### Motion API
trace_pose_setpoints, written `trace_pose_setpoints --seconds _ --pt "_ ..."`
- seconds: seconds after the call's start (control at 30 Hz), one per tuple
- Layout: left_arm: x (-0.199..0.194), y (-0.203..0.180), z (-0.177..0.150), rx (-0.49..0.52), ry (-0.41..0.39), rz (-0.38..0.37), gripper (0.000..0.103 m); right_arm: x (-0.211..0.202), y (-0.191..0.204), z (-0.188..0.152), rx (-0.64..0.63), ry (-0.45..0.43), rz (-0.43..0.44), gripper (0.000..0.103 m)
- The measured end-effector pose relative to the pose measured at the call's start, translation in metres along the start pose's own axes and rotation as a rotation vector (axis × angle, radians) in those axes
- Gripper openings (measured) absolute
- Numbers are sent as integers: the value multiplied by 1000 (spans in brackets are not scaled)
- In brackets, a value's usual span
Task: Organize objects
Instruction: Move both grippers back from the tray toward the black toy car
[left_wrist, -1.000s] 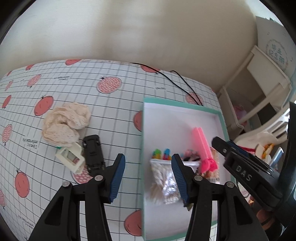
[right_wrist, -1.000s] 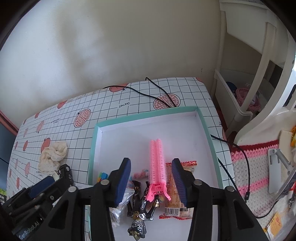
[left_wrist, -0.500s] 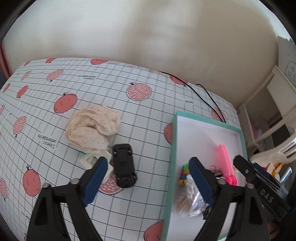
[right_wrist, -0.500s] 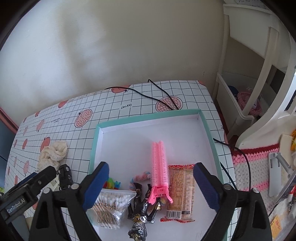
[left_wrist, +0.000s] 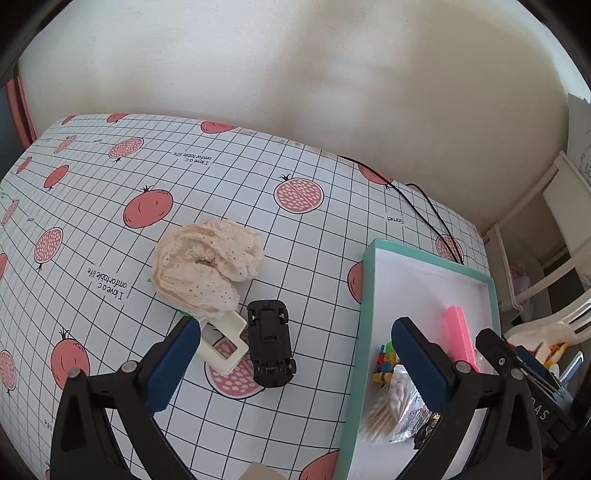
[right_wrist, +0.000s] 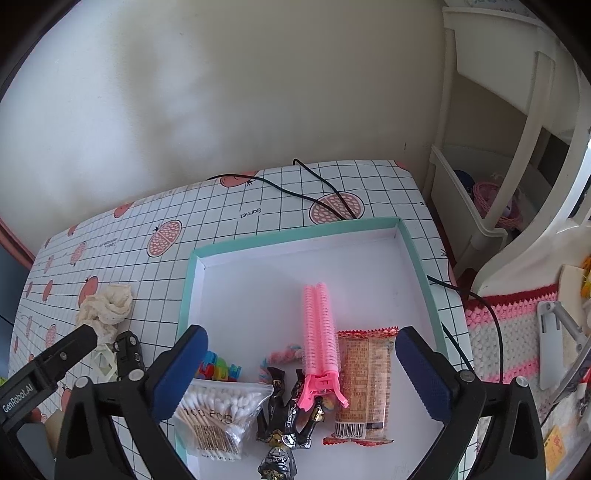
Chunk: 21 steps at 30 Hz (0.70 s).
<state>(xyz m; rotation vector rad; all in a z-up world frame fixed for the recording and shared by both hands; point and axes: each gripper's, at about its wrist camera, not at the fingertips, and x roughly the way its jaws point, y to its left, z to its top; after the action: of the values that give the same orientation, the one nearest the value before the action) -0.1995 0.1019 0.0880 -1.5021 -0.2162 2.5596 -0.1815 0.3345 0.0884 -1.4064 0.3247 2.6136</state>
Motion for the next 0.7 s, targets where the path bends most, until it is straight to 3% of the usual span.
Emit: trace_pose_setpoints --seconds 0.3,0.7 --pt "-3 13 6 -11 -5 -24 103 2 16 1 -13 0 7 103" --pt "-16 81 25 -130 -33 -3 103 7 81 3 -85 4 79 103"
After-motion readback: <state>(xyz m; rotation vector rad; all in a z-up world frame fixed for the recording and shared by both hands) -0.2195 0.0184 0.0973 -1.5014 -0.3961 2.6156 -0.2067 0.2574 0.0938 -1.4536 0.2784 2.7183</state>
